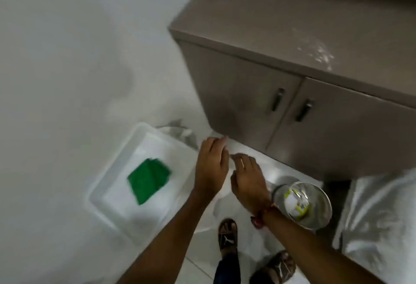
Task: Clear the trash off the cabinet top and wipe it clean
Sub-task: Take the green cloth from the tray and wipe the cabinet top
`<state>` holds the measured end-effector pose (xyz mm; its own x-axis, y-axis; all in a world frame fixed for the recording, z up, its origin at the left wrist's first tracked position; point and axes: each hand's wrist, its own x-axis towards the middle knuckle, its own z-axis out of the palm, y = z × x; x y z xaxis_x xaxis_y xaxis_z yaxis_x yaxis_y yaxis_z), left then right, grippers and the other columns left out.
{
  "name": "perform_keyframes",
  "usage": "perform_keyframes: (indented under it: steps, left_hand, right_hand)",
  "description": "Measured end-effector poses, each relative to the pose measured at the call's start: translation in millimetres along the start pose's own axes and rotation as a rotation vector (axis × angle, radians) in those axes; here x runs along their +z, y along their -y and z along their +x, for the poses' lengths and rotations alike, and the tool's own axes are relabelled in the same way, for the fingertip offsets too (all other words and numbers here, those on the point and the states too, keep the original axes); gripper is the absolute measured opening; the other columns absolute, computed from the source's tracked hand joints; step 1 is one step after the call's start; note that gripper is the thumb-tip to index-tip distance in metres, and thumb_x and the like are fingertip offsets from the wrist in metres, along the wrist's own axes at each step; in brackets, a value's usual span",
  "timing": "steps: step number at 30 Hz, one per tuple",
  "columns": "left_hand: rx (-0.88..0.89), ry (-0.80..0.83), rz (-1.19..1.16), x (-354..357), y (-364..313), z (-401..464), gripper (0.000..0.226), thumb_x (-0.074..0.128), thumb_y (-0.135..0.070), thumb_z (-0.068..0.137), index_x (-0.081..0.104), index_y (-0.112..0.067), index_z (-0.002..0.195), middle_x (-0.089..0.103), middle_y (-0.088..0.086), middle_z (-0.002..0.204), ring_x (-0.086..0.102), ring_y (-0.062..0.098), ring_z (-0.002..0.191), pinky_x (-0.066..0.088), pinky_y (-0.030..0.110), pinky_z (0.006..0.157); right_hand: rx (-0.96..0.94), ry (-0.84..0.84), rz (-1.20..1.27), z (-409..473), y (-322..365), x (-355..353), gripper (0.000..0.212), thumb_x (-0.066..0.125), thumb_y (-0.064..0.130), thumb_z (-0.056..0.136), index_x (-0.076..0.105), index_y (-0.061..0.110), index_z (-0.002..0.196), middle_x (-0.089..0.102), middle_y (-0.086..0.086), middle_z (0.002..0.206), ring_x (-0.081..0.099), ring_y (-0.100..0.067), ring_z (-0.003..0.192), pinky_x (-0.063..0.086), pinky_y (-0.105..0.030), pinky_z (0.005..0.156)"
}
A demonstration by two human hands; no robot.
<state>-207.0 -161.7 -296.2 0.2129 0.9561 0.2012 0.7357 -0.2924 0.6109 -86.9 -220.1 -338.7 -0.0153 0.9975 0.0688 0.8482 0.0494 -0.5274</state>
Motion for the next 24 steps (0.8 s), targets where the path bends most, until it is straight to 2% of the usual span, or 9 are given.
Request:
perform_keyframes:
  steps: [2, 4, 8, 11, 14, 16, 18, 20, 24]
  left_hand:
    - [-0.101, -0.099, 0.089, -49.1, 9.9, 11.1, 0.033, 0.050, -0.026, 0.104, 0.060, -0.010, 0.132, 0.065, 0.008, 0.126, 0.059, 0.020, 0.117, 0.051, 0.031, 0.103]
    - [-0.320, -0.120, 0.228, -93.0, 33.8, 8.2, 0.039, 0.049, -0.037, 0.103, 0.054, -0.013, 0.133, 0.062, 0.009, 0.129, 0.058, 0.022, 0.119, 0.051, 0.036, 0.105]
    - [-0.652, 0.071, 0.339, -141.2, 89.3, -35.2, 0.060, 0.060, -0.045, 0.093, 0.045, -0.011, 0.140, 0.053, 0.013, 0.137, 0.052, 0.030, 0.127, 0.047, 0.044, 0.107]
    - [-0.573, 0.303, 0.438, -138.9, 114.8, -70.2, 0.092, 0.058, -0.065, 0.088, 0.027, -0.009, 0.155, 0.036, 0.016, 0.159, 0.034, 0.032, 0.148, 0.034, 0.048, 0.121]
    - [-0.490, 0.392, 0.494, -129.8, 127.2, -81.7, 0.122, 0.056, -0.080, 0.078, 0.005, -0.005, 0.161, 0.009, 0.018, 0.170, 0.010, 0.034, 0.158, 0.018, 0.049, 0.129]
    - [-0.452, 0.412, 0.527, -127.2, 131.4, -83.8, 0.113, 0.058, -0.066, 0.087, -0.002, -0.005, 0.161, 0.003, 0.018, 0.170, 0.004, 0.034, 0.159, 0.015, 0.050, 0.129]
    - [-0.450, 0.414, 0.563, -127.0, 134.0, -82.0, 0.086, 0.052, -0.033, 0.099, -0.001, -0.003, 0.160, 0.002, 0.018, 0.171, 0.003, 0.033, 0.159, 0.013, 0.051, 0.129]
    - [-0.462, 0.403, 0.591, -126.4, 133.6, -76.8, 0.073, 0.044, -0.013, 0.100, 0.005, 0.000, 0.160, 0.010, 0.021, 0.169, 0.006, 0.034, 0.159, 0.012, 0.052, 0.129]
    - [-0.427, 0.336, 0.642, -124.2, 120.7, -60.5, 0.059, 0.037, -0.002, 0.100, 0.018, 0.004, 0.156, 0.019, 0.027, 0.166, 0.011, 0.041, 0.157, 0.014, 0.058, 0.127]
  right_hand:
    - [-0.152, -0.089, -0.011, 25.9, 44.8, -11.5, 0.041, 0.048, 0.007, 0.091, 0.059, 0.003, 0.131, 0.062, -0.015, 0.126, 0.058, -0.030, 0.116, 0.045, -0.034, 0.101]
    - [-0.292, -0.111, -0.010, 44.2, 91.4, -13.9, 0.035, 0.050, 0.014, 0.096, 0.064, 0.000, 0.126, 0.067, -0.019, 0.121, 0.063, -0.032, 0.114, 0.050, -0.039, 0.100]
    - [-0.377, 0.150, -0.045, 58.6, 159.5, -9.4, 0.048, 0.061, 0.004, 0.084, 0.058, -0.003, 0.131, 0.064, -0.022, 0.129, 0.061, -0.037, 0.119, 0.049, -0.043, 0.105]
    - [-0.409, 0.284, -0.195, 52.0, 180.8, -5.1, 0.060, 0.062, 0.010, 0.084, 0.048, -0.005, 0.141, 0.051, -0.024, 0.144, 0.049, -0.038, 0.135, 0.034, -0.044, 0.115]
    - [-0.408, 0.341, -0.221, 48.5, 180.9, -6.9, 0.069, 0.063, 0.012, 0.082, 0.042, -0.002, 0.146, 0.044, -0.021, 0.151, 0.041, -0.037, 0.142, 0.025, -0.042, 0.119]
    - [-0.433, 0.320, -0.238, 46.1, 169.9, -12.5, 0.067, 0.064, 0.009, 0.078, 0.048, -0.003, 0.142, 0.050, -0.022, 0.146, 0.047, -0.037, 0.137, 0.034, -0.044, 0.116]
    - [-0.452, 0.301, -0.299, 45.8, 154.9, -17.5, 0.067, 0.068, 0.006, 0.073, 0.054, -0.005, 0.137, 0.056, -0.023, 0.140, 0.055, -0.036, 0.130, 0.043, -0.045, 0.111]
    - [-0.447, 0.306, -0.336, 46.8, 141.3, -20.6, 0.066, 0.066, 0.009, 0.077, 0.051, -0.005, 0.140, 0.052, -0.023, 0.144, 0.052, -0.035, 0.134, 0.041, -0.045, 0.113]
    - [-0.399, 0.341, -0.368, 46.0, 124.0, -27.4, 0.069, 0.052, 0.014, 0.089, 0.031, -0.003, 0.152, 0.031, -0.019, 0.159, 0.030, -0.033, 0.148, 0.027, -0.045, 0.121]
